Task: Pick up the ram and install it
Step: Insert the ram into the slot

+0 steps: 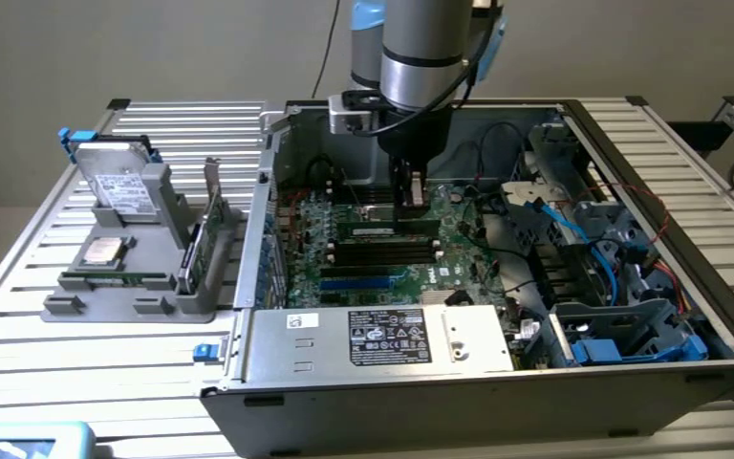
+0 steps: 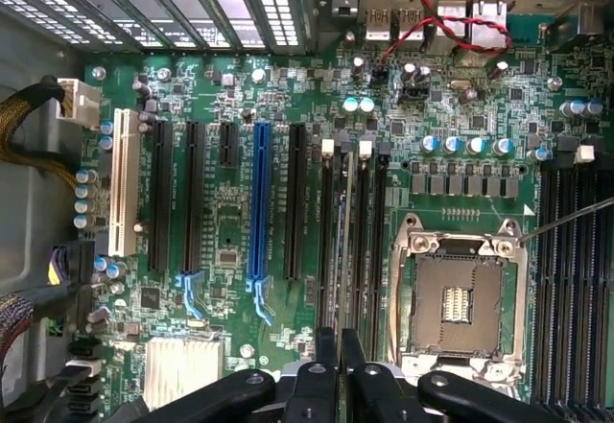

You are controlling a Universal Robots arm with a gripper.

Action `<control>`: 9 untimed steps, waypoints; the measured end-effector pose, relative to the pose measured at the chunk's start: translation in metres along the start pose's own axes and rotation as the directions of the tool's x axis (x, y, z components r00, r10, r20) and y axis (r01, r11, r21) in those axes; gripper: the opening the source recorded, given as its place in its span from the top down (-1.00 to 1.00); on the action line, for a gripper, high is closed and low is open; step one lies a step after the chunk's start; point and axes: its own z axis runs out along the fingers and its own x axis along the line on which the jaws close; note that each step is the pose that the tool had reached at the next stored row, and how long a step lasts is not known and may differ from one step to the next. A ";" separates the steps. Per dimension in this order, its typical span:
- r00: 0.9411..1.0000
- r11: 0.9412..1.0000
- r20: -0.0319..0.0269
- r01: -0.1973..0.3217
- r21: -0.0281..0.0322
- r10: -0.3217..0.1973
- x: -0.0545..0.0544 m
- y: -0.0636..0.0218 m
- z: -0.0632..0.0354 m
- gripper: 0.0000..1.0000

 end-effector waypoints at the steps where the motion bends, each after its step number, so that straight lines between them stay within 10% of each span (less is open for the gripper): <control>1: 1.000 1.000 0.000 0.000 0.000 0.000 0.000 0.0000 0.0009 0.73; 9: 1.000 1.000 -0.018 0.000 0.000 0.000 0.000 -0.0001 0.0084 0.73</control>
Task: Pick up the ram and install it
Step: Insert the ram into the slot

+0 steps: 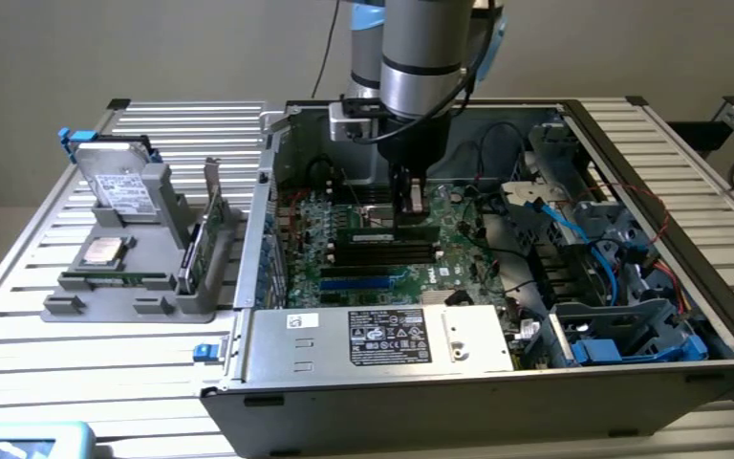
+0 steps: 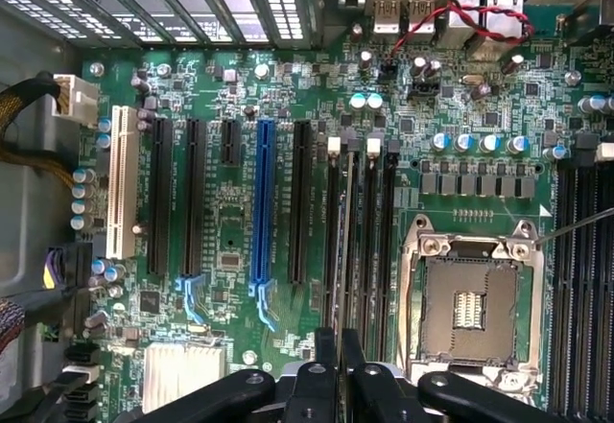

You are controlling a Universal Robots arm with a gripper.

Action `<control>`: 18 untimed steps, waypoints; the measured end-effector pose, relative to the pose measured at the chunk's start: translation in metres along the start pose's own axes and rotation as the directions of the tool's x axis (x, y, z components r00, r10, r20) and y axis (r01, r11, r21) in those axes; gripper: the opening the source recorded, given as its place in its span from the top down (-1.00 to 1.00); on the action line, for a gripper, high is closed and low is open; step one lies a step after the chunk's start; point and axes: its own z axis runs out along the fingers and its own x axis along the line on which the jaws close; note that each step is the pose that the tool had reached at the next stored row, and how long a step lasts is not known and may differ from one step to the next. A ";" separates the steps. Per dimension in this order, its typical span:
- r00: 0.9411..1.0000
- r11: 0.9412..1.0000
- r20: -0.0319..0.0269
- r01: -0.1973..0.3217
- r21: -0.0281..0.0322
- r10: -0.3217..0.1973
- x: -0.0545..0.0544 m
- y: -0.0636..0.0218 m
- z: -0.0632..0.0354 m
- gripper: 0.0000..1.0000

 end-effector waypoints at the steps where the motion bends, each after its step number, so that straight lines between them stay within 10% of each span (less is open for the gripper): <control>1: 1.000 1.000 -0.004 0.000 0.000 0.000 0.000 0.0000 0.0004 0.73; 9: 1.000 1.000 -0.012 0.001 0.000 -0.001 0.000 0.0000 0.0055 0.73; 18: 1.000 1.000 -0.004 0.014 0.000 -0.014 -0.001 0.0006 0.0069 0.73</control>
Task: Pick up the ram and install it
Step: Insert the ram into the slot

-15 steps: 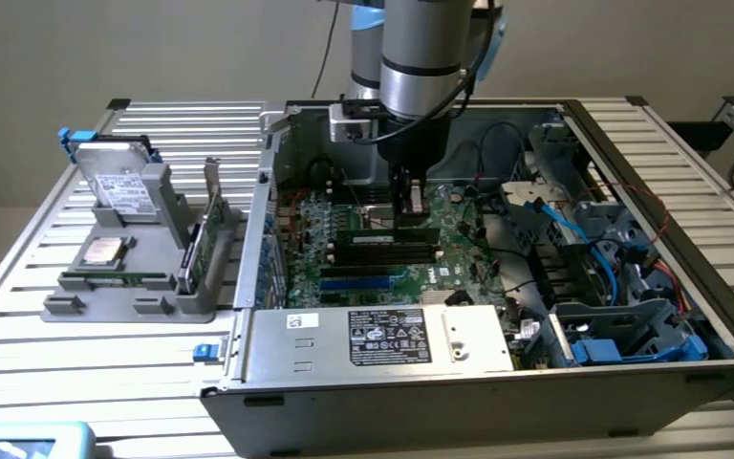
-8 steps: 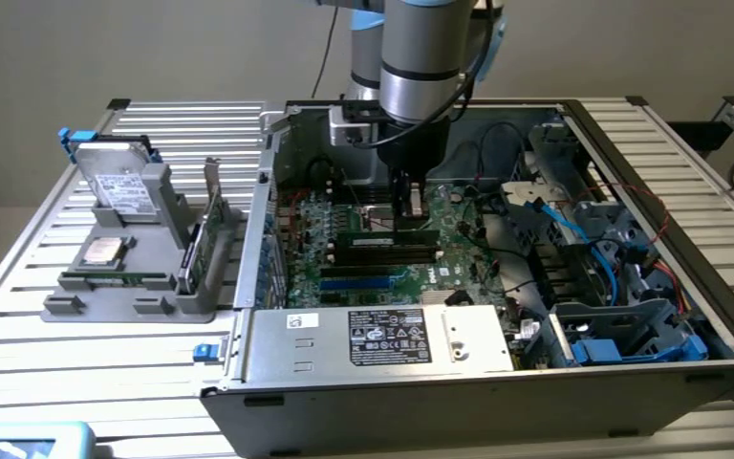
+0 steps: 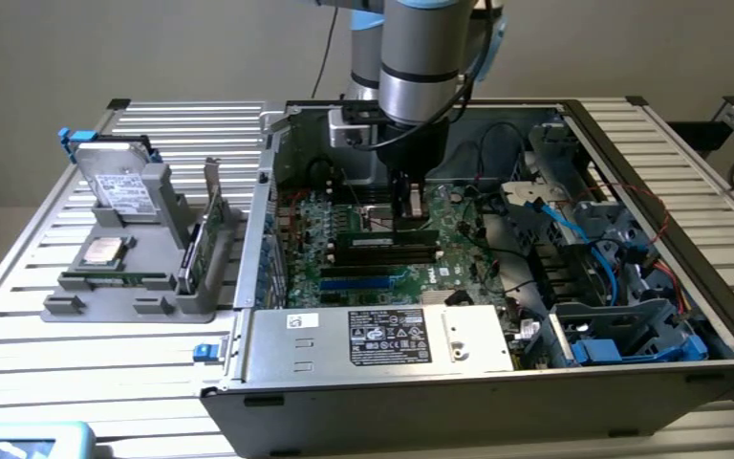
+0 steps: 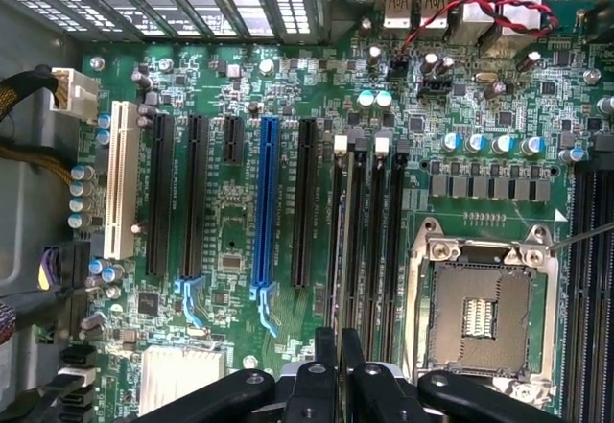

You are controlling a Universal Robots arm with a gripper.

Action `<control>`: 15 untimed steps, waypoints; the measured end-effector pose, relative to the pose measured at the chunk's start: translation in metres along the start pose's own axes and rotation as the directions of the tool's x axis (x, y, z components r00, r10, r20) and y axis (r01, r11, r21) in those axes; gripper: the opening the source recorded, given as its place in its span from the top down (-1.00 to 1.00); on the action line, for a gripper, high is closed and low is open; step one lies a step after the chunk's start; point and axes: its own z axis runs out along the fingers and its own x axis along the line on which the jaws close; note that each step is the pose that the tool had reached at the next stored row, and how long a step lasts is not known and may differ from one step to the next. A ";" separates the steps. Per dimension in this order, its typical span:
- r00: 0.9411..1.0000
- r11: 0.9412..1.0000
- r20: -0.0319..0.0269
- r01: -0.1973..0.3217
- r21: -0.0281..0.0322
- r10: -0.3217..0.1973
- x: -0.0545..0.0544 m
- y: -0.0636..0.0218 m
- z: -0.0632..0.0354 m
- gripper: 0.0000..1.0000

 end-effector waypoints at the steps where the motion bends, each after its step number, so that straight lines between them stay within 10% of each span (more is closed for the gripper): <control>1: 1.000 1.000 0.000 0.001 0.000 -0.001 0.000 0.0002 0.0002 0.73; 15: 1.000 1.000 0.000 0.004 0.000 -0.004 0.000 0.0011 0.0063 0.73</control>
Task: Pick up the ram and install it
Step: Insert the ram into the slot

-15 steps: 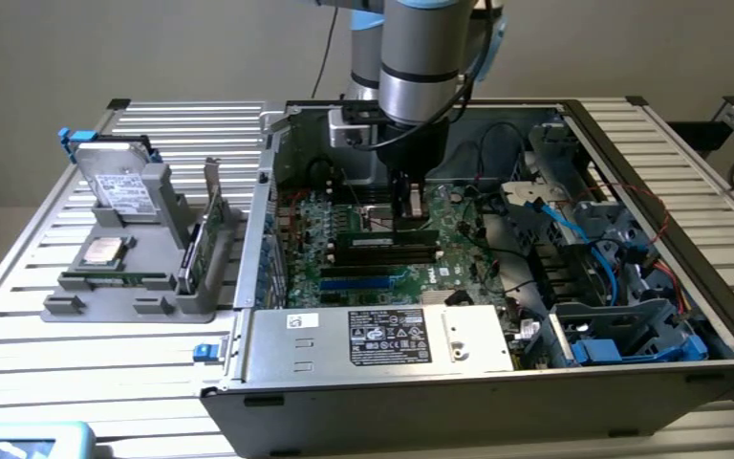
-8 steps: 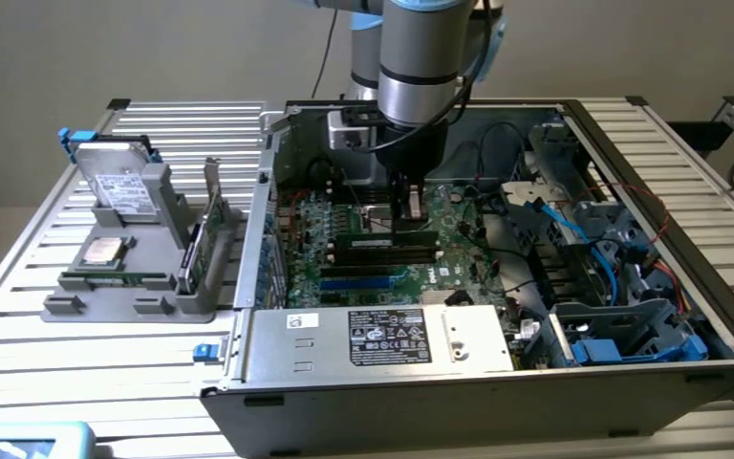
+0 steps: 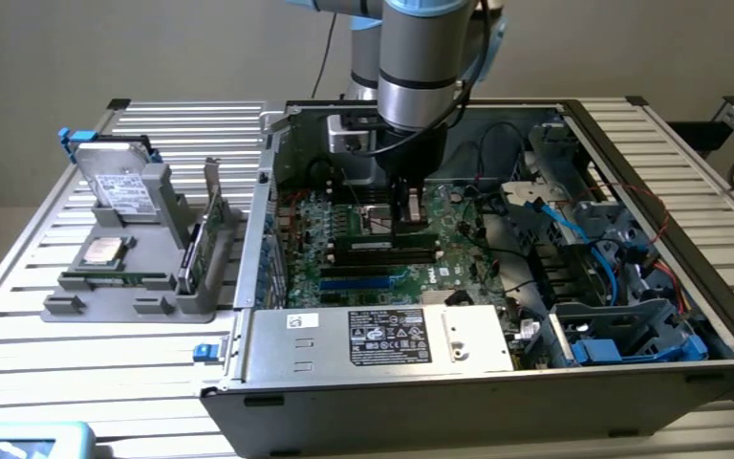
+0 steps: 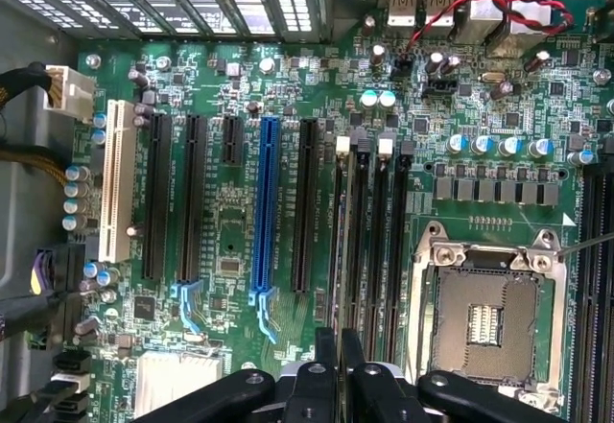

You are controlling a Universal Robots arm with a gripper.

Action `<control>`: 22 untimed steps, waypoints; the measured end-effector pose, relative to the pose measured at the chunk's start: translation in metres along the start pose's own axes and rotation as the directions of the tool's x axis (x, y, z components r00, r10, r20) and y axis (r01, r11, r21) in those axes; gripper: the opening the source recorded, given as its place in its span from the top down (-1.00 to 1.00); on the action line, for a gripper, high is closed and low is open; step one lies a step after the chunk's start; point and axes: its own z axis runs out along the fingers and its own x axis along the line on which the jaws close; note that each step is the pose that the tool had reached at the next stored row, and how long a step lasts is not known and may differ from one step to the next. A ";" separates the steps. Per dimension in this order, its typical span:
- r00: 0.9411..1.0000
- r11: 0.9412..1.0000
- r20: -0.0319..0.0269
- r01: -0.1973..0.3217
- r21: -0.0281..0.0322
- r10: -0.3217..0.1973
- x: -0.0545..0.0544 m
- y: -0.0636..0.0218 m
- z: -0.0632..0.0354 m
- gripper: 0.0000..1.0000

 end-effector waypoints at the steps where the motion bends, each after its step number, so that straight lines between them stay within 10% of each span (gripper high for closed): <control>1: 1.000 1.000 0.000 0.000 0.000 0.000 0.000 0.0001 0.0007 0.73; 22: 1.000 1.000 0.000 0.000 0.000 0.000 0.000 0.0002 0.0051 0.73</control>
